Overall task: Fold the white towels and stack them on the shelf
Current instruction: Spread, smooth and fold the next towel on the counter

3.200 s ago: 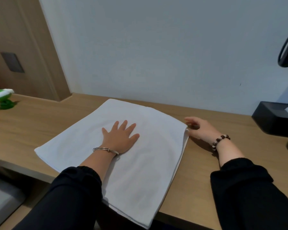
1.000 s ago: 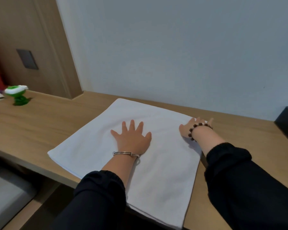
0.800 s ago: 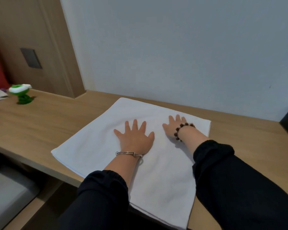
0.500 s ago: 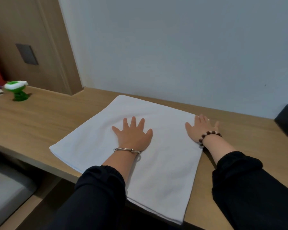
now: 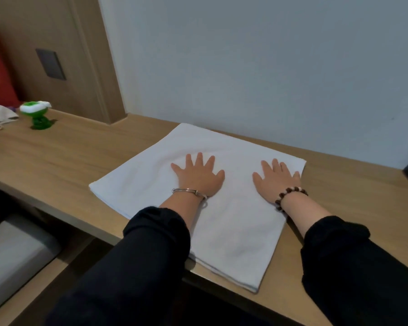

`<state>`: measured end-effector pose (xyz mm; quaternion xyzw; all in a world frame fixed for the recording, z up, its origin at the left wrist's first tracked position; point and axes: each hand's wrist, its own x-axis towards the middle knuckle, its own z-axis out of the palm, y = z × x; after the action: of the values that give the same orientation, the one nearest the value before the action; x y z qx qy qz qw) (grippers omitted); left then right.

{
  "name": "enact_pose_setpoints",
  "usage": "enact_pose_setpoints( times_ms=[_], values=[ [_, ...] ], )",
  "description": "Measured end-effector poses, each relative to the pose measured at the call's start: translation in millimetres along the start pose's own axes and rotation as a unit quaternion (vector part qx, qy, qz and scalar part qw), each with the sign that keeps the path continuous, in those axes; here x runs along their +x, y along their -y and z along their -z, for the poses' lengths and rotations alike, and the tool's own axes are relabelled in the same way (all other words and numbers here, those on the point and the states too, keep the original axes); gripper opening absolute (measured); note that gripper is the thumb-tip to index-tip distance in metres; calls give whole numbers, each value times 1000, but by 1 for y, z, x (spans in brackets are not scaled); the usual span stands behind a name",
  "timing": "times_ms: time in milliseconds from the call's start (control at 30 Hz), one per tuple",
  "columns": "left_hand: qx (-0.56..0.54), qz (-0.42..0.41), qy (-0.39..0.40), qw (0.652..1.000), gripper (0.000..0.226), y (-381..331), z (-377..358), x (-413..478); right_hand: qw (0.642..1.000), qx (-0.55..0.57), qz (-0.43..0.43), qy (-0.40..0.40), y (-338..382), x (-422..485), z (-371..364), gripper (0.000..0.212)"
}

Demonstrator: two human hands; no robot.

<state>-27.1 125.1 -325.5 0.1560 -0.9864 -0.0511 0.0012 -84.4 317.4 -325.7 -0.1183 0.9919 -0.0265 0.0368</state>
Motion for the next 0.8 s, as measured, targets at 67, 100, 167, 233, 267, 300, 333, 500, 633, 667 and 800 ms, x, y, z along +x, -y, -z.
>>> enact_pose_setpoints(
  times_ms=[67, 100, 167, 233, 267, 300, 333, 500, 633, 667, 800],
  values=[
    [-1, -21, 11, 1000, 62, -3, 5, 8, 1000, 0, -2, 3, -2, 10, 2, 63],
    [0, -43, 18, 999, 61, -4, 8, 10, 1000, 0, -3, 5, -2, 13, 4, 63],
    [8, -104, 34, 994, 57, -3, 11, 7, 1000, 0, 0, 2, -5, 19, 5, 63],
    [9, -164, 64, 984, 54, 2, 13, -9, 1000, 2, 9, -6, -6, 21, 5, 61],
    [4, -187, 80, 979, 53, 5, 15, -21, 1000, 5, 15, -12, -6, 20, 5, 60],
    [-6, -207, 95, 974, 52, 9, 17, -33, 1000, 9, 20, -18, -6, 19, 6, 59],
    [-20, -228, 110, 967, 52, 12, 20, -47, 999, 13, 24, -23, -6, 19, 6, 57],
    [9, -360, 130, 924, 58, 6, 24, -124, 999, 11, 29, -20, -7, 16, 9, 56],
    [41, -414, 64, 907, 59, -5, 11, -161, 999, 15, 27, -13, -6, 16, 9, 55],
    [36, -425, 56, 903, 58, -6, 9, -165, 999, 24, 31, -27, -7, 15, 9, 53],
    [18, -441, 61, 895, 54, -9, 9, -172, 989, 98, 81, -79, -7, 12, 10, 40]
  ],
)
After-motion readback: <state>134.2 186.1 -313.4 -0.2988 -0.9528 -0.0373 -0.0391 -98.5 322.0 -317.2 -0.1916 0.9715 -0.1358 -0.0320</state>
